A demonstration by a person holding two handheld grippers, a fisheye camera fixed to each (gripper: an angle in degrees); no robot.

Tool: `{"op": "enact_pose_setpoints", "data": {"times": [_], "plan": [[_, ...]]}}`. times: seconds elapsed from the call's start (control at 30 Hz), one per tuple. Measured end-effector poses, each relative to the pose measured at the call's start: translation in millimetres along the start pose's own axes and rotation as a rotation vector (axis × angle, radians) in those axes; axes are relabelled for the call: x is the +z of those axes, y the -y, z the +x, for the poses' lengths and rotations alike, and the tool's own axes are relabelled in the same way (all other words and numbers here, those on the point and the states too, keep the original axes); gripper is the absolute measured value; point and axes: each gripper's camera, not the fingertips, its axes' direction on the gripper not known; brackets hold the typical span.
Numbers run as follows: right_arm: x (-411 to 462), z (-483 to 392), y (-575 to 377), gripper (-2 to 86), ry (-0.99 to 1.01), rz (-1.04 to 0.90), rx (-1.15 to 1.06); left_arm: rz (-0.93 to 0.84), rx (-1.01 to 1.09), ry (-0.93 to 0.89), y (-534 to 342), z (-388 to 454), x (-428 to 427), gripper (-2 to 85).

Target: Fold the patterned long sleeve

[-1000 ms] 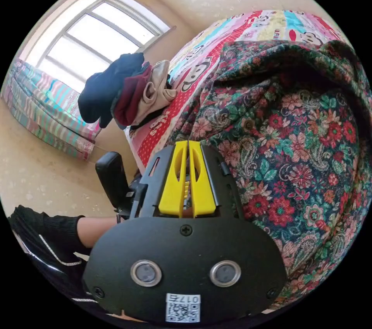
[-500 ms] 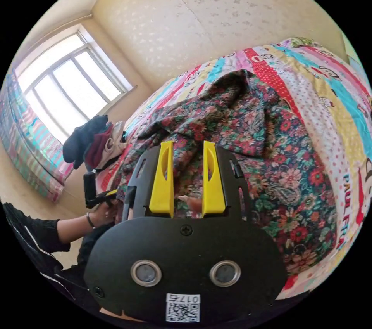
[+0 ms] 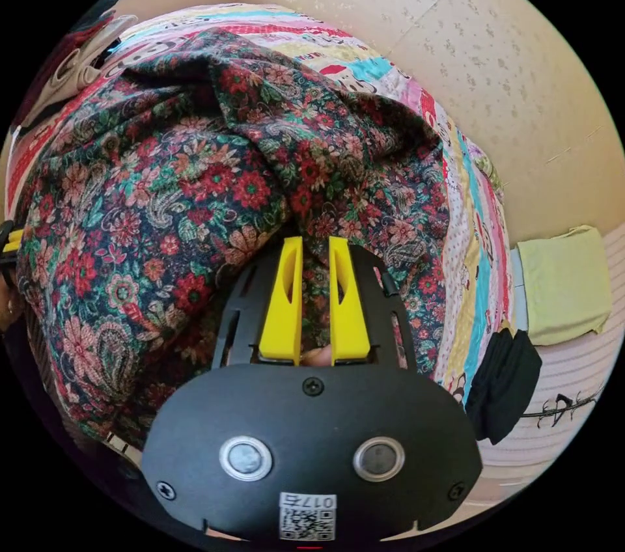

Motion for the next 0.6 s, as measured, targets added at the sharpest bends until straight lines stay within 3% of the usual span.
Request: {"op": "enact_pose_setpoints", "data": {"times": [0.1, 0.2, 0.37, 0.5, 0.6], "plan": [[-1, -8, 7, 3.5, -0.013, -0.001, 0.012, 0.001, -0.001, -0.004, 2, 1, -2, -0.6], [-31, 20, 0, 1.9, 0.059, 0.093, 0.197, 0.001, -0.002, -0.008, 4, 1, -3, -0.6], [-103, 75, -65, 1.1, 0.356, 0.389, 0.538, 0.002, -0.003, -0.011, 6, 4, -4, -0.6], [-60, 43, -93, 1.2, 0.284, 0.18, 0.517, 0.002, -0.004, -0.013, 8, 6, -3, -0.6], [-16, -3, -109, 1.6, 0.206, -0.017, 0.38, 0.004, -0.004, -0.018, 9, 8, -3, -0.6]]}}
